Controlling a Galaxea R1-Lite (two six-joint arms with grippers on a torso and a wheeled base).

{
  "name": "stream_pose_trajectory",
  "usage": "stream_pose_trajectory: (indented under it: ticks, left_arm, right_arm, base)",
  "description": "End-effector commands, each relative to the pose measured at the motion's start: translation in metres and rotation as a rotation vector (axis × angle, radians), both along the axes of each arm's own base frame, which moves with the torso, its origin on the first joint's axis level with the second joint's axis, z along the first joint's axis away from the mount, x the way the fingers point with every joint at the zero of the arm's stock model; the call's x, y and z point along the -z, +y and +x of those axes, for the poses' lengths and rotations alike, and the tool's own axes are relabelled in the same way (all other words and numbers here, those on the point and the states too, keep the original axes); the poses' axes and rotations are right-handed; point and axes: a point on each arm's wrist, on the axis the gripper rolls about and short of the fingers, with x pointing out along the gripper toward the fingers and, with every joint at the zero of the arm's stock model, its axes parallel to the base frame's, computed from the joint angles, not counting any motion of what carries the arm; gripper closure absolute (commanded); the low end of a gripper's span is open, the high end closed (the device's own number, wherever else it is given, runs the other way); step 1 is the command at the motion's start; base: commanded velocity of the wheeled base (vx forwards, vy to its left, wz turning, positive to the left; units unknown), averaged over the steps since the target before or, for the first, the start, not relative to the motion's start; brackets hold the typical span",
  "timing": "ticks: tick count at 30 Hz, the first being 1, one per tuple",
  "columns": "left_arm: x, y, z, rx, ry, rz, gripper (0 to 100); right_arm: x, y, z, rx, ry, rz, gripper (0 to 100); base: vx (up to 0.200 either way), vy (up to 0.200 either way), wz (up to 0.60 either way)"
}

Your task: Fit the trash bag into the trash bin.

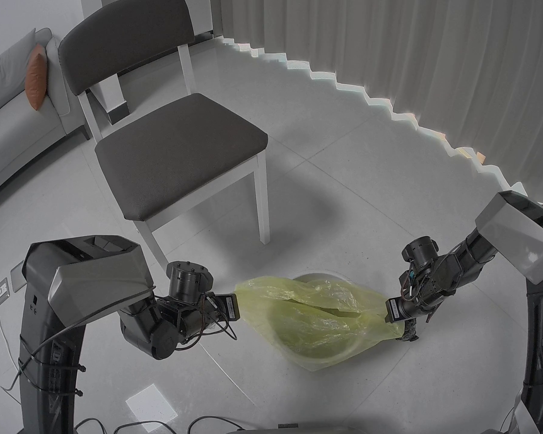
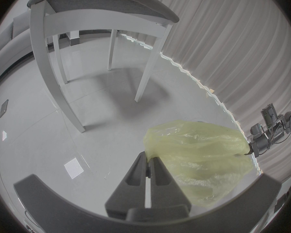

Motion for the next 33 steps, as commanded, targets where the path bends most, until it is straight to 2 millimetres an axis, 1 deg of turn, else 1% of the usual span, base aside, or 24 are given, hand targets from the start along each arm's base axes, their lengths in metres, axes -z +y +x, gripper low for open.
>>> stream_pose_trajectory:
  ticks: [1, 2, 3, 6, 8, 9, 10, 11, 12, 14, 15, 18, 20, 21, 24, 26, 27, 30, 31, 33]
  left_arm:
    - [-0.012, -0.004, 0.004, 0.001, -0.043, -0.018, 100]
    - [-0.013, -0.004, 0.007, -0.003, -0.051, -0.023, 100]
    - [-0.015, -0.004, 0.012, -0.013, -0.063, -0.022, 100]
    - [-0.011, -0.006, 0.019, -0.022, -0.068, -0.021, 100]
    - [-0.008, -0.007, 0.018, -0.019, -0.06, -0.018, 100]
    - [-0.008, -0.007, 0.018, -0.019, -0.06, -0.018, 100]
    - [-0.006, -0.008, 0.017, -0.014, -0.052, -0.015, 0]
    - [-0.006, -0.008, 0.017, -0.014, -0.052, -0.015, 0]
    - [-0.005, -0.007, 0.016, -0.016, -0.056, -0.018, 0]
    - [-0.009, -0.005, 0.016, -0.021, -0.062, -0.02, 0]
    - [-0.012, -0.003, 0.015, -0.025, -0.067, -0.02, 0]
    - [-0.021, 0.0, 0.015, -0.032, -0.085, -0.028, 0]
    - [-0.025, 0.003, 0.017, -0.043, -0.094, -0.027, 0]
    - [-0.026, 0.003, 0.017, -0.05, -0.098, -0.026, 0]
    - [-0.029, 0.005, 0.016, -0.069, -0.105, -0.018, 0]
    - [-0.029, 0.006, 0.015, -0.072, -0.104, -0.016, 0]
    - [-0.033, 0.01, 0.011, -0.078, -0.104, -0.016, 0]
    - [-0.037, 0.014, 0.005, -0.08, -0.118, -0.022, 0]
    - [-0.04, 0.016, 0.0, -0.08, -0.136, -0.027, 0]
    - [-0.044, 0.018, -0.007, -0.079, -0.159, -0.034, 0]
  right_arm:
    - [-0.031, -0.004, -0.008, 0.0, -0.057, 0.019, 0]
    - [-0.036, -0.005, -0.009, 0.001, -0.068, 0.023, 0]
    - [-0.048, -0.007, -0.013, 0.0, -0.092, 0.028, 0]
    - [-0.074, -0.007, -0.021, -0.009, -0.147, 0.042, 0]
    - [-0.083, -0.004, -0.025, -0.028, -0.165, 0.055, 0]
    - [-0.083, -0.004, -0.025, -0.028, -0.165, 0.055, 0]
    - [-0.091, 0.005, -0.031, -0.069, -0.177, 0.083, 0]
    - [-0.091, 0.005, -0.031, -0.069, -0.177, 0.083, 0]
    - [-0.093, 0.018, -0.039, -0.116, -0.178, 0.101, 0]
    - [-0.093, 0.032, -0.045, -0.157, -0.191, 0.11, 0]
    - [-0.091, 0.041, -0.048, -0.186, -0.203, 0.114, 0]
    - [-0.086, 0.059, -0.054, -0.242, -0.248, 0.123, 0]
    - [-0.081, 0.069, -0.054, -0.272, -0.282, 0.13, 0]
    - [-0.075, 0.075, -0.051, -0.285, -0.293, 0.129, 0]
    - [-0.059, 0.082, -0.044, -0.314, -0.319, 0.122, 0]
    - [-0.055, 0.082, -0.043, -0.323, -0.32, 0.117, 0]
    - [-0.046, 0.083, -0.04, -0.348, -0.324, 0.099, 0]
    - [-0.036, 0.082, -0.033, -0.362, -0.34, 0.08, 0]
    - [-0.03, 0.082, -0.029, -0.36, -0.352, 0.066, 0]
    - [-0.025, 0.083, -0.024, -0.353, -0.371, 0.049, 0]
  base:
    - [0.0, 0.0, 0.0]
    - [0.0, 0.0, 0.0]
    - [0.0, 0.0, 0.0]
    - [0.0, 0.0, 0.0]
    - [0.0, 0.0, 0.0]
    - [0.0, 0.0, 0.0]
    - [0.0, 0.0, 0.0]
    - [0.0, 0.0, 0.0]
    - [0.0, 0.0, 0.0]
    - [0.0, 0.0, 0.0]
    - [0.0, 0.0, 0.0]
    - [0.0, 0.0, 0.0]
    - [0.0, 0.0, 0.0]
    - [0.0, 0.0, 0.0]
    - [0.0, 0.0, 0.0]
    - [0.0, 0.0, 0.0]
    - [0.0, 0.0, 0.0]
    - [0.0, 0.0, 0.0]
    - [0.0, 0.0, 0.0]
    - [0.0, 0.0, 0.0]
